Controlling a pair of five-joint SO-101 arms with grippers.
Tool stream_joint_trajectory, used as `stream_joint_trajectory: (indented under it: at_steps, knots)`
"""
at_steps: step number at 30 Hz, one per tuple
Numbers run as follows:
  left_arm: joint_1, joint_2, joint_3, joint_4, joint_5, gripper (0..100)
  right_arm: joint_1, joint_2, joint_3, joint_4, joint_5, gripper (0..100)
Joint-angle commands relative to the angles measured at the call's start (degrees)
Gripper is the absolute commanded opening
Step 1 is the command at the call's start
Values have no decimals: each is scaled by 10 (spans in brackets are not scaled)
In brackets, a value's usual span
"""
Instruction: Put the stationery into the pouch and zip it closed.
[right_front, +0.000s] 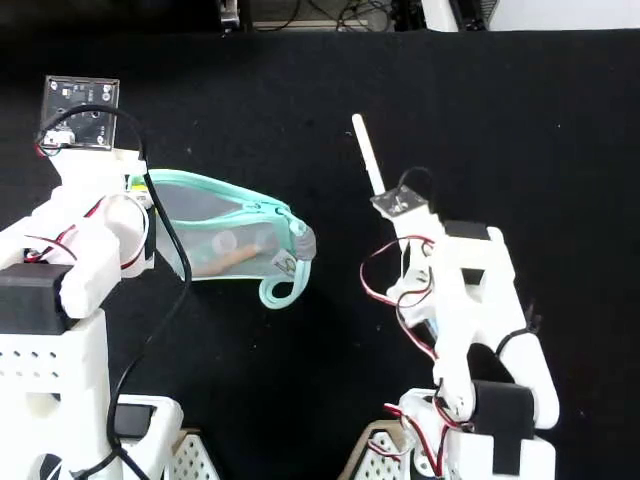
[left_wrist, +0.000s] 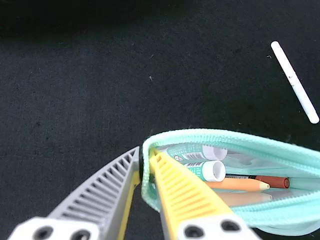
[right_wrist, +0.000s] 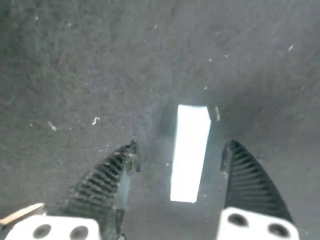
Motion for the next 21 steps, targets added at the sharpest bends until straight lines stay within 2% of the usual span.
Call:
stream_joint_trajectory:
  at_steps: [1,7,13,15,17,18,19,21]
  knots:
    - [-8,10,54,5,-1,30,27,1,0,-25,35,270]
    - [-8,10,54,5,0,30,80,27,4,-37,103,270]
    - [-8,10,54,5,0,30,89,95,0,-63,130,259]
    - [-8,10,54,5,0,30,90,113,0,-87,133,184]
    - [-8,10,54,5,0,30,90,121,-8,-92,130,38]
    - [-8,10,54,5,0,30,91,121,-14,-92,129,5]
    - [-8,10,54,5,0,30,94,121,-17,-93,129,33]
    - [-8,10,54,5,0,30,103,120,-28,-96,129,9]
